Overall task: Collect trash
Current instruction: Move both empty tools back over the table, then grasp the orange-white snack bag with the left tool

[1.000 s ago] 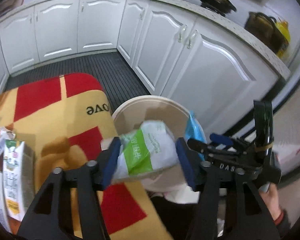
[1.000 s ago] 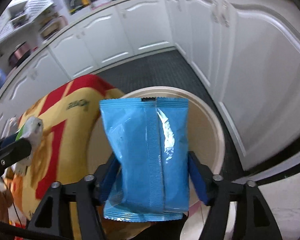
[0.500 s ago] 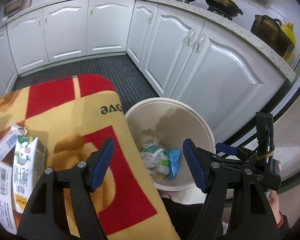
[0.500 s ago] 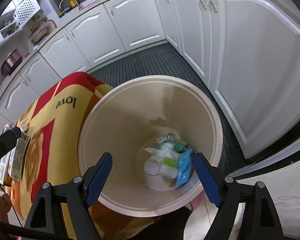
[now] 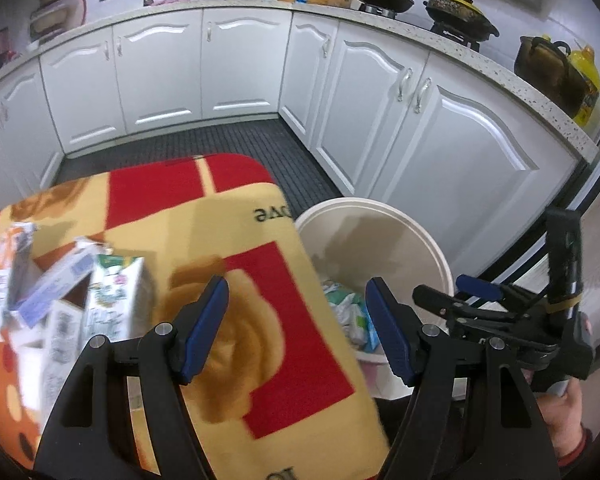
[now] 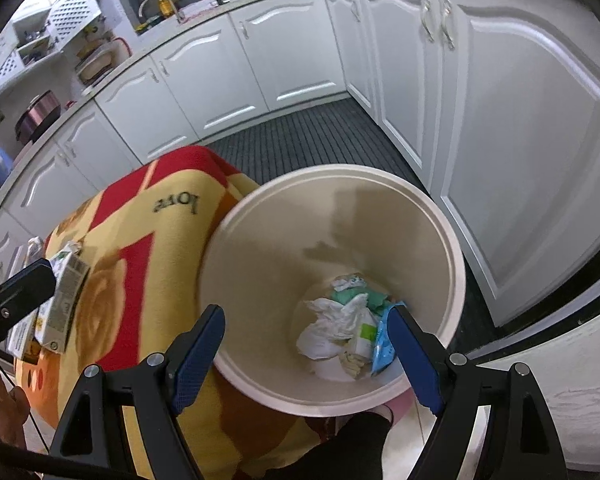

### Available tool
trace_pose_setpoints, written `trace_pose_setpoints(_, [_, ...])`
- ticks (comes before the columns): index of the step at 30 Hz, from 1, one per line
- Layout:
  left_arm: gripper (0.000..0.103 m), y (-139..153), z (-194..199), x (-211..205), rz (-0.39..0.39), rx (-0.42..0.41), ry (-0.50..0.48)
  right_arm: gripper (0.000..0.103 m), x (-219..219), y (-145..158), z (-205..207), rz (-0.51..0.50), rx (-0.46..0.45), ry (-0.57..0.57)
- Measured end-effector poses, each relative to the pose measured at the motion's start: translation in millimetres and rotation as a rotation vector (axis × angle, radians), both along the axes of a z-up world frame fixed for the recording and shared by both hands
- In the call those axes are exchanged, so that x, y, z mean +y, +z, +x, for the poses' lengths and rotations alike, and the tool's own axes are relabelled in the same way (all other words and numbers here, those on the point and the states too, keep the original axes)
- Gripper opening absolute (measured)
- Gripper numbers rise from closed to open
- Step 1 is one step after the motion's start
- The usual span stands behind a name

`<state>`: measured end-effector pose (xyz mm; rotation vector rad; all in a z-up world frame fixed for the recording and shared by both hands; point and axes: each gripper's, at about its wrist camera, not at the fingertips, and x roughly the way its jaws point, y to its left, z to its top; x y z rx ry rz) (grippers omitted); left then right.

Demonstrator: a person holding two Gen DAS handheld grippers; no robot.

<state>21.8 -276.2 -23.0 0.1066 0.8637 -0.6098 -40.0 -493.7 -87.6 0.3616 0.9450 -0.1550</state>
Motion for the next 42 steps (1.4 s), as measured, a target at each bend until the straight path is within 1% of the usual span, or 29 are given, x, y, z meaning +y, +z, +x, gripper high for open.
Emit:
trace_pose_setpoints(3, [0.070,3,-2,19,0.022,-0.008,0.027,0.081,16,9,1,0.001,-0.023,0.030])
trace_pose_setpoints(5, [0.070,4,-3,31,0.024,-0.005,0.042,0.082,27,14,4,0.004,-0.031,0.057])
trace_pose_setpoints(12, [0.070,12,3,96,0.022,-0.004,0.125,0.082,70,17,17,0.014,-0.036,0.152])
trace_pose_setpoints(15, [0.070,15,12,127,0.016,0.003,0.156,0.082,87,18,23,0.025,-0.036,0.181])
trace_pose_setpoints(18, [0.070,15,27,163,0.006,0.008,0.209,0.082,103,18,31,0.029,-0.031,0.213])
trace_pose_setpoints(21, [0.073,13,42,187,0.005,0.019,0.252,0.082,120,18,38,0.026,-0.026,0.244])
trace_pose_setpoints(24, [0.073,9,64,213,-0.013,0.035,0.303,0.082,132,18,43,0.028,-0.025,0.266])
trace_pose_setpoints(26, [0.074,6,75,223,-0.020,0.032,0.318,0.082,138,20,46,0.032,-0.028,0.278])
trace_pose_setpoints(28, [0.075,1,87,228,-0.003,0.027,0.328,0.082,145,24,49,0.038,-0.037,0.290])
trace_pose_setpoints(32, [0.075,-11,104,225,0.024,0.043,0.305,0.082,159,30,59,0.048,-0.046,0.319])
trace_pose_setpoints(35, [0.075,-21,116,221,0.054,0.057,0.312,0.084,170,32,68,0.045,-0.047,0.342])
trace_pose_setpoints(38, [0.075,-32,128,217,0.041,0.102,0.300,0.084,182,33,75,0.049,-0.042,0.364])
trace_pose_setpoints(42, [0.073,-39,136,218,0.051,0.109,0.312,0.084,199,37,87,0.054,-0.044,0.401])
